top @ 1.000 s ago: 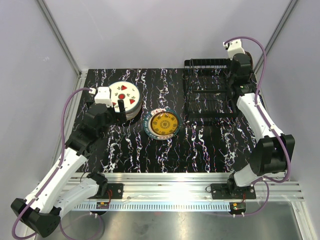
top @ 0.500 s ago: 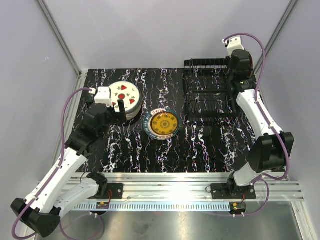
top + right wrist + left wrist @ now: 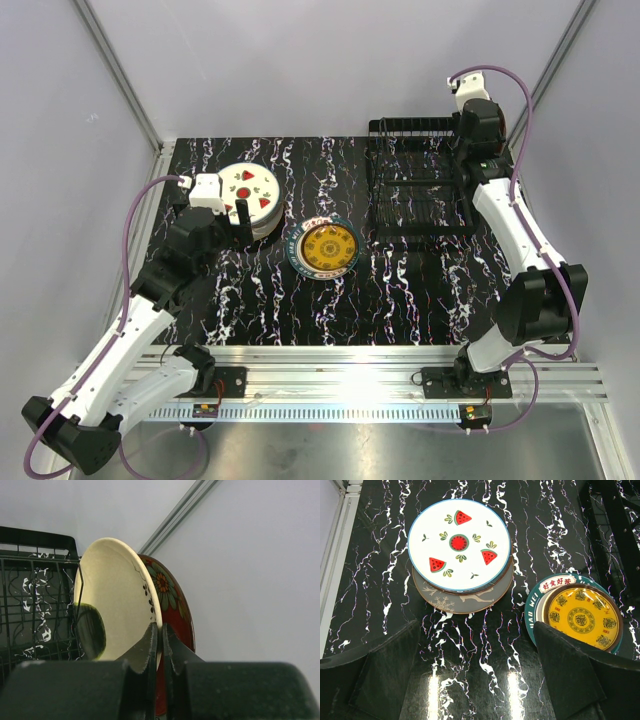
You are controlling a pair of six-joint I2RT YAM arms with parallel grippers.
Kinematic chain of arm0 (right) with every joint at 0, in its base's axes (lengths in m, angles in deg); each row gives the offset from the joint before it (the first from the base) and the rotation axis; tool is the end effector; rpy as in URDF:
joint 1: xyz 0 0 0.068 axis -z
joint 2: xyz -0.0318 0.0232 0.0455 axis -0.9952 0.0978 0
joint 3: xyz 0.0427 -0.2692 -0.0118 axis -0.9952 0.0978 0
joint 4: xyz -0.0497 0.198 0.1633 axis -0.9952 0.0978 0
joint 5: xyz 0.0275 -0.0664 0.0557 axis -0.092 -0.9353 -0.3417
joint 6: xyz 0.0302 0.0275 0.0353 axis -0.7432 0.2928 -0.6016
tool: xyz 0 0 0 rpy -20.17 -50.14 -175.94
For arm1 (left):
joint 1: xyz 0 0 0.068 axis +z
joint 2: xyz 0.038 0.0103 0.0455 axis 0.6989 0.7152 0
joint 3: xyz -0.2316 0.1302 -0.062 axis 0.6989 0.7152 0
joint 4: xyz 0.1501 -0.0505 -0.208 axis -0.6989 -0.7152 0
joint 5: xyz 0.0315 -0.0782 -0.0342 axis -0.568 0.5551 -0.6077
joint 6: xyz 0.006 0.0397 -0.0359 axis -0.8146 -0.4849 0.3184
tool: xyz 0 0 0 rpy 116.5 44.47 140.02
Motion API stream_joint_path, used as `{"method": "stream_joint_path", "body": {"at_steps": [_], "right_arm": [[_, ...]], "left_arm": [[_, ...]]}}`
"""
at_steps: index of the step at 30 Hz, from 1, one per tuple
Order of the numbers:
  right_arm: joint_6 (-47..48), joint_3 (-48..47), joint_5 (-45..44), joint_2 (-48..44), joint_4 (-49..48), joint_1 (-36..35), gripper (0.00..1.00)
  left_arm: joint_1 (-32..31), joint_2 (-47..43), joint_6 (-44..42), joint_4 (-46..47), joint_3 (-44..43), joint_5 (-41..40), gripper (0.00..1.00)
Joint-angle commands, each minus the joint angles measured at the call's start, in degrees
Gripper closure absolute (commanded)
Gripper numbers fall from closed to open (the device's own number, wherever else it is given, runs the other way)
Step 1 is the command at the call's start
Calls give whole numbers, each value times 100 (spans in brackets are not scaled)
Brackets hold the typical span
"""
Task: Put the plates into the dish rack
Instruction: Insert the plate into the dish rack
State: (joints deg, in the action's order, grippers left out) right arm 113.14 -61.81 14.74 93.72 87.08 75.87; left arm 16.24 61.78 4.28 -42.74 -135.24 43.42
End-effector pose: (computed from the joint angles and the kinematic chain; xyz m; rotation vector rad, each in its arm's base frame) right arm 0.3754 0.0354 0.3983 -0.1605 1.7648 -0.8367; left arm 0.1681 -0.0740 0.3481 0.0070 1.9215 -0.0791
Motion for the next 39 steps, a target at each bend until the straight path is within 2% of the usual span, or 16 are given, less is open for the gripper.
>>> {"method": "stream_joint_path", "body": {"at_steps": [1, 11, 24, 31, 33, 39], "right_arm": [[-243, 147, 57, 25, 359, -54, 97], [-296, 314, 57, -19, 315, -54, 96], [-472, 208, 83, -27, 508, -63, 89], [-472, 86, 92, -36, 596, -63, 85], [-472, 50, 83, -10, 623, -71, 79], [-481, -64, 66, -10, 702, -63, 73]], "left_arm": [[-29, 31, -1, 262, -55, 44, 1], [-20, 22, 7, 262, -55, 53, 1], [-20, 31, 7, 262, -46, 70, 1], [-20, 49, 7, 262, -46, 79, 1], [-20, 57, 7, 262, -46, 79, 1], [-20, 66, 7, 262, -46, 79, 1]]}}
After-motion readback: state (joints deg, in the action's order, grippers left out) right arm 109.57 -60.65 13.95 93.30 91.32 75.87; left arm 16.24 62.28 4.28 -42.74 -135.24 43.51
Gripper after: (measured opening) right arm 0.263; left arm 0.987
